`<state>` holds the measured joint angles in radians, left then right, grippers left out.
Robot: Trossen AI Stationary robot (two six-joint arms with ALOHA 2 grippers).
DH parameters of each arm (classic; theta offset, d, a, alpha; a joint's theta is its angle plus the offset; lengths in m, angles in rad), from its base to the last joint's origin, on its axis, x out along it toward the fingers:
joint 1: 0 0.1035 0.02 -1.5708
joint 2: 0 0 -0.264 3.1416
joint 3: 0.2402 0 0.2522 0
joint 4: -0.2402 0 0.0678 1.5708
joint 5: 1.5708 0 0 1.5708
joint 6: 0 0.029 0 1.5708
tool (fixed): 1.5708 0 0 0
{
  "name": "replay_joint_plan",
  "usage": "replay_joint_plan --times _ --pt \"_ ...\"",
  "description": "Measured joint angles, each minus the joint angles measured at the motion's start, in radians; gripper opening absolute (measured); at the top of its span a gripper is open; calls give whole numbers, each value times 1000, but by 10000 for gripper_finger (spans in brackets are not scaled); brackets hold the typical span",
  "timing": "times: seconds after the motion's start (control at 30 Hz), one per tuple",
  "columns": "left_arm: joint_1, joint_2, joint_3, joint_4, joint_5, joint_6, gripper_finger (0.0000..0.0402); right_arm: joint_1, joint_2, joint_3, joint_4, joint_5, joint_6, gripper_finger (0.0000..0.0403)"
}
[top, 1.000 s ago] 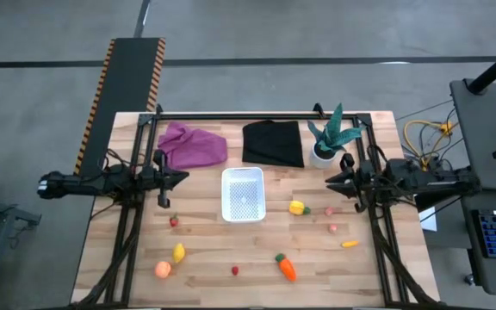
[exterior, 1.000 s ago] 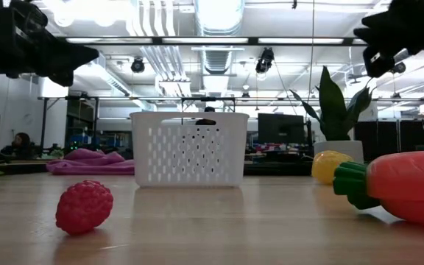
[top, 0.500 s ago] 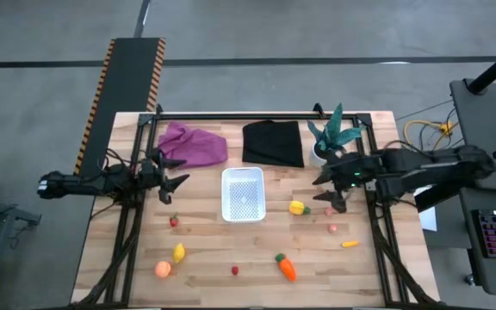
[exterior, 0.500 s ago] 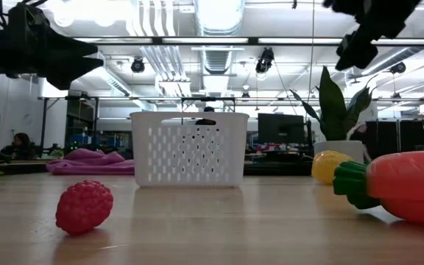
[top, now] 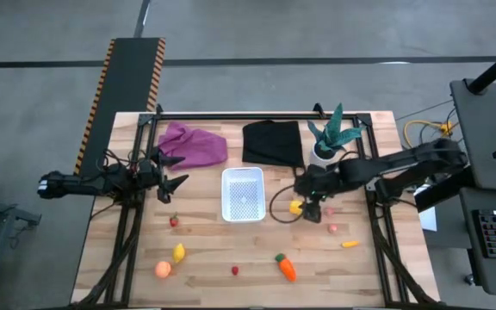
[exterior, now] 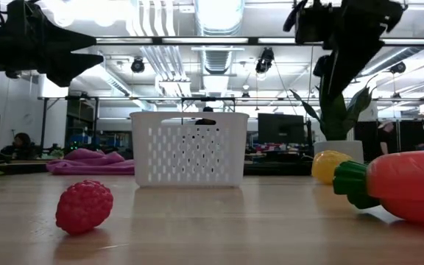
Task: Pick and placing Produce into tupperware
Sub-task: Put the yellow pineapple into the white bin
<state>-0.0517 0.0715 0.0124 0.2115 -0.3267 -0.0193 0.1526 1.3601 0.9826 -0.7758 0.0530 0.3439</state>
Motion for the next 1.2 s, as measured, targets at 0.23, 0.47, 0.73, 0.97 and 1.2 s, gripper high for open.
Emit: replay_joint_plan --times 0.23,0.47,0.73,0.97,1.2 --pt "0 0 0 -2 2 0 290 22 104 -22 28 82 16 248" --pt "0 0 0 -2 7 0 290 22 167 -49 81 80 23 251" --pt "0 2 -1 -2 7 -1 290 22 212 -51 109 80 23 252" --pt "0 2 -1 -4 8 -1 290 24 274 -58 114 73 22 253" --pt "0 4 -2 -3 8 -1 290 26 335 -58 129 67 19 248"
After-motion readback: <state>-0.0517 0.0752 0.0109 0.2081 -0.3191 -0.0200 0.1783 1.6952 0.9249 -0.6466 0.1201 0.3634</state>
